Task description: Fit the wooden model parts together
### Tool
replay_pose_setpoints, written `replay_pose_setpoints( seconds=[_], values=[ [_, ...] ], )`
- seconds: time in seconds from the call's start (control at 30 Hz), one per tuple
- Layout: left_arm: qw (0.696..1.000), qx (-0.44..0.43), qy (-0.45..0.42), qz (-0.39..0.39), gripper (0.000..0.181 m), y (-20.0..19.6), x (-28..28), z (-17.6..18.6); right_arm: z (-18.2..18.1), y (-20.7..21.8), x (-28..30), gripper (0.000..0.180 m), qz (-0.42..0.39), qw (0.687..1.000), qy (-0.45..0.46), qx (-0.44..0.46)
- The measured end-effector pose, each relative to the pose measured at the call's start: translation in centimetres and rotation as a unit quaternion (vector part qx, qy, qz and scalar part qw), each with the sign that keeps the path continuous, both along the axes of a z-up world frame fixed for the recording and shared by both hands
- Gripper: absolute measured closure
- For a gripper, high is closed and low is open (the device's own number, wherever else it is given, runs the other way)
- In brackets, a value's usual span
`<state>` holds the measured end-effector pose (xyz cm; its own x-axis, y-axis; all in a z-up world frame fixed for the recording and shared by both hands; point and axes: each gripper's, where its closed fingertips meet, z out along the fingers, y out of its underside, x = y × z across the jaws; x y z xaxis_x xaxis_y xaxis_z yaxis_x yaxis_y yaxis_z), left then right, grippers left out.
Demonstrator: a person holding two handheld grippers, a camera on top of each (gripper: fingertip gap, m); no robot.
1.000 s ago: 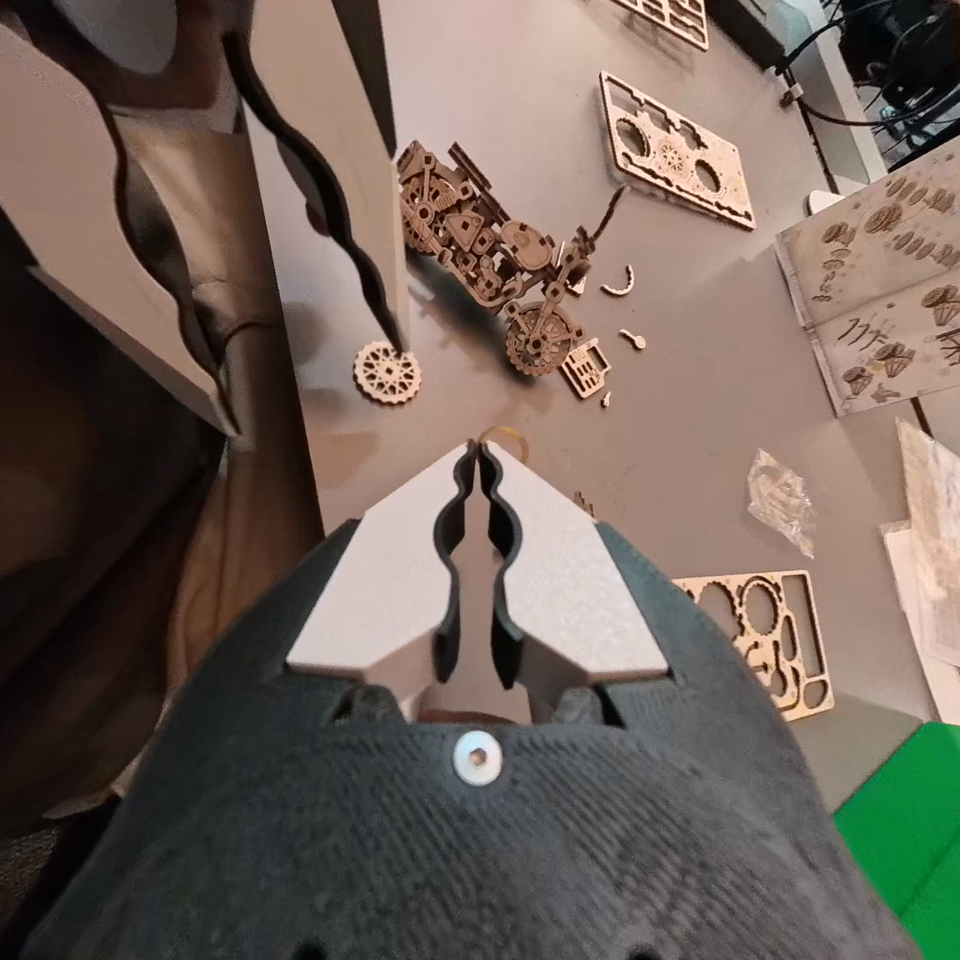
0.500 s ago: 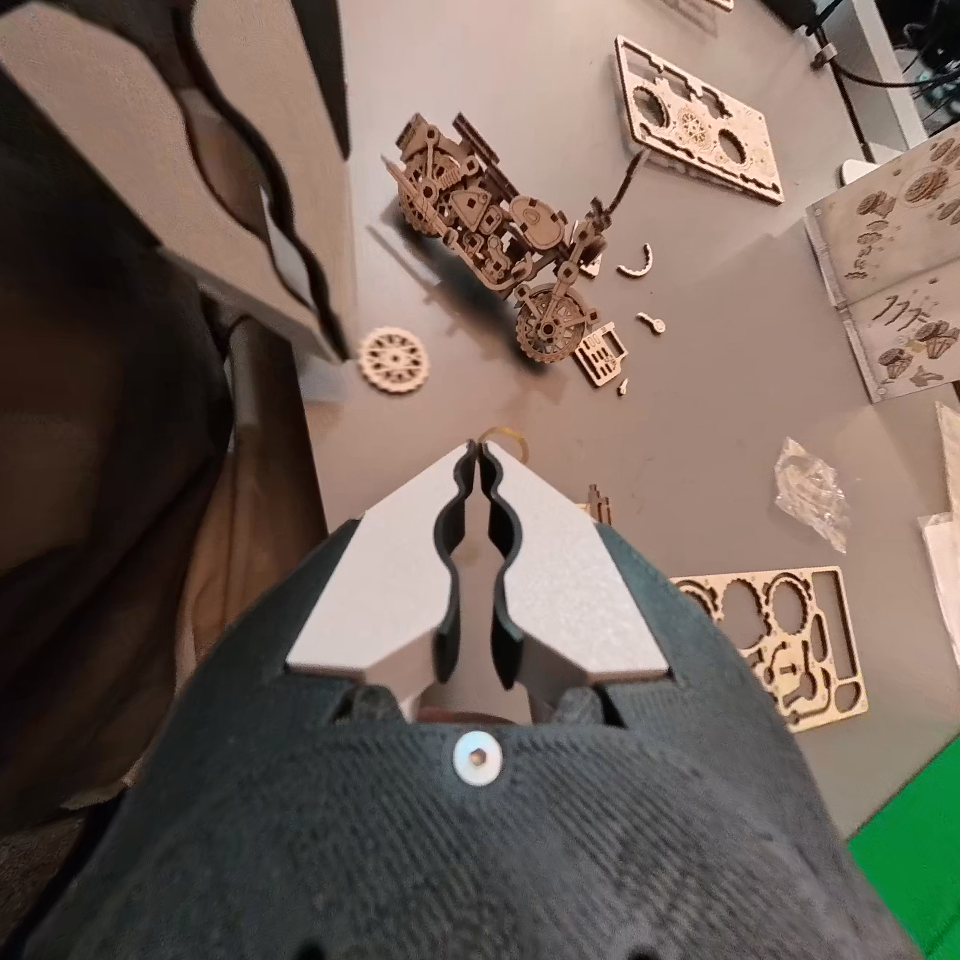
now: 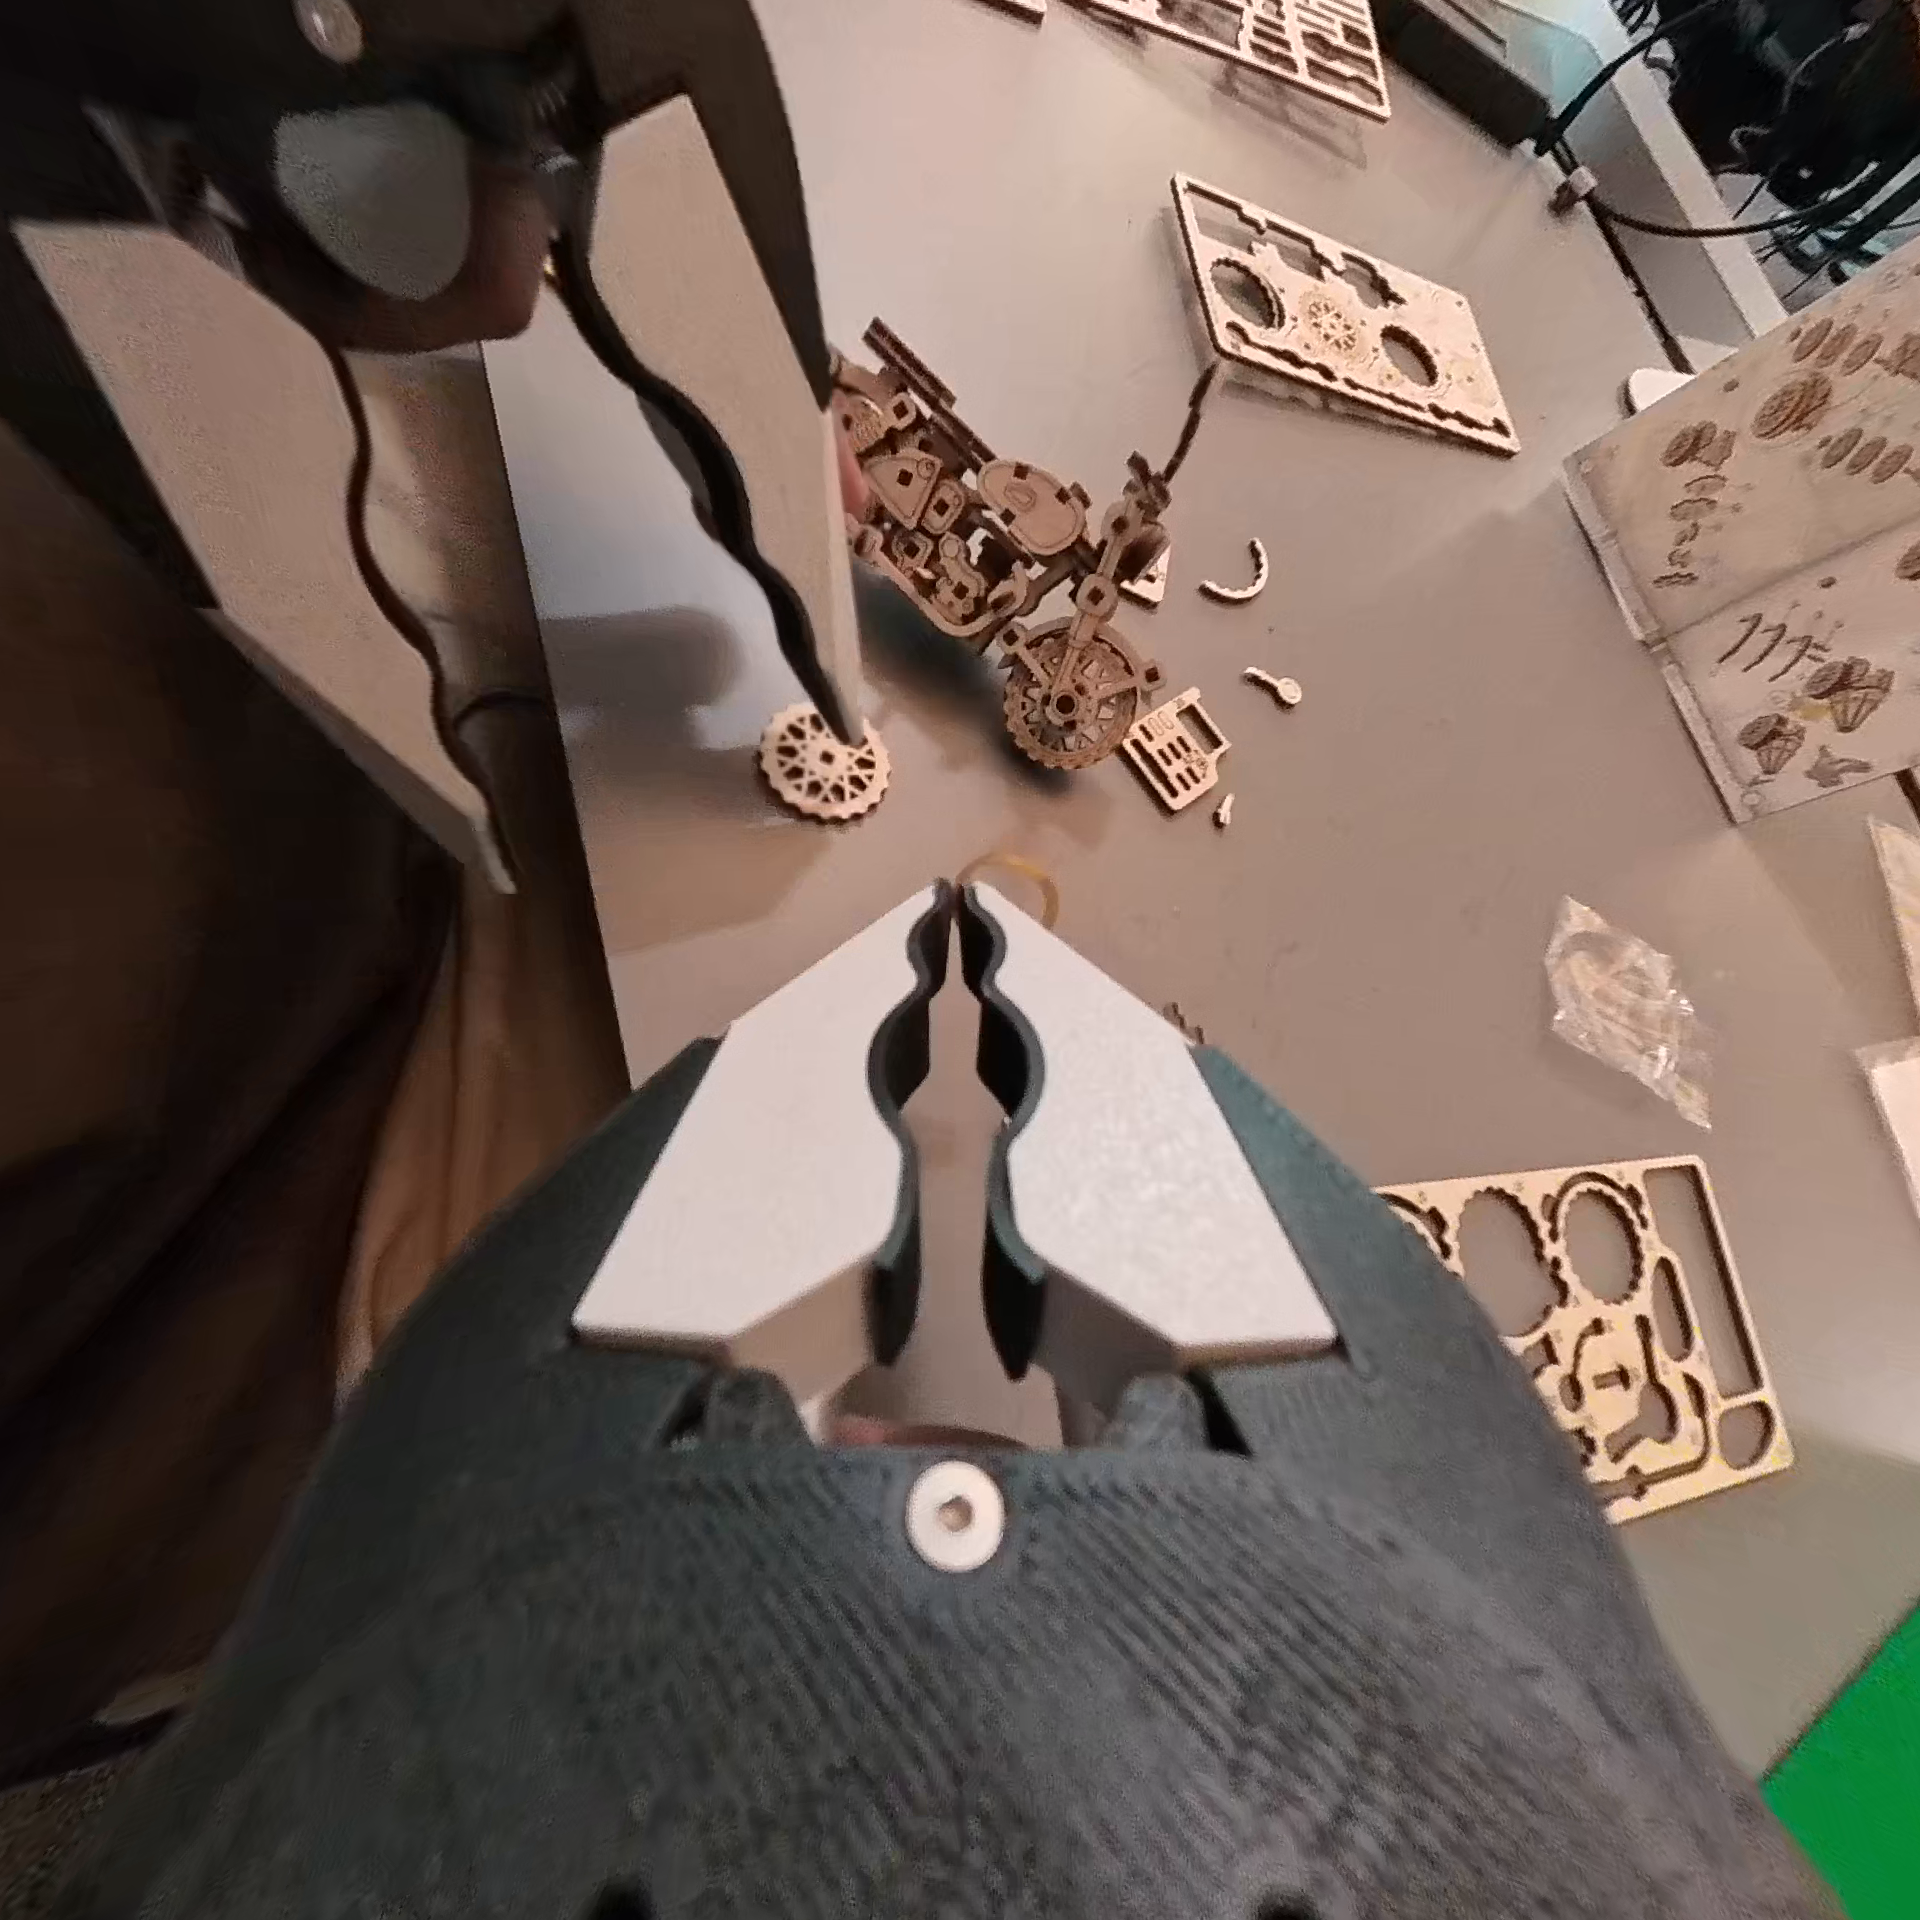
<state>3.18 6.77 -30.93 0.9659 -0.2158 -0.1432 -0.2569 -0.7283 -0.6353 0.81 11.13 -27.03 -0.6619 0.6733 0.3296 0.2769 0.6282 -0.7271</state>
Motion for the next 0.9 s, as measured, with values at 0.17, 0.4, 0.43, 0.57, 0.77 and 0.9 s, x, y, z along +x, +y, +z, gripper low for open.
replay_pose_setpoints(
  seconds=[0.17, 0.4, 0.43, 0.57, 0.77, 0.9],
  values=[
    [0.999, -0.039, -0.010, 0.011, 0.107, -0.5, 0.0, -1.1, 0.4, -0.1, 0.2, 0.179, 0.002, 1.000, 0.006, 0.003],
    [0.999, -0.039, -0.010, -0.006, 0.170, -0.8, 1.6, -0.6, 1.0, 0.0, 0.4, 0.179, 0.001, 1.000, 0.014, 0.009],
    [0.999, -0.037, -0.011, -0.003, 0.170, -0.8, 1.6, -0.6, 1.2, 0.0, 0.4, 0.179, 0.001, 1.000, 0.016, 0.007],
    [0.999, -0.016, -0.033, 0.007, 0.171, -0.6, 1.6, -0.2, 1.7, -0.1, 0.4, 0.179, 0.001, 1.000, 0.027, 0.002],
    [0.998, 0.013, -0.068, 0.011, 0.153, -0.6, 1.4, 1.0, 1.6, 0.0, 0.2, 0.178, -0.001, 1.000, 0.026, -0.008],
    [0.999, 0.033, -0.019, 0.003, 0.138, 0.2, 1.0, 1.1, 1.5, 1.4, -0.1, 0.179, -0.028, 0.999, 0.027, 0.010]
  ],
)
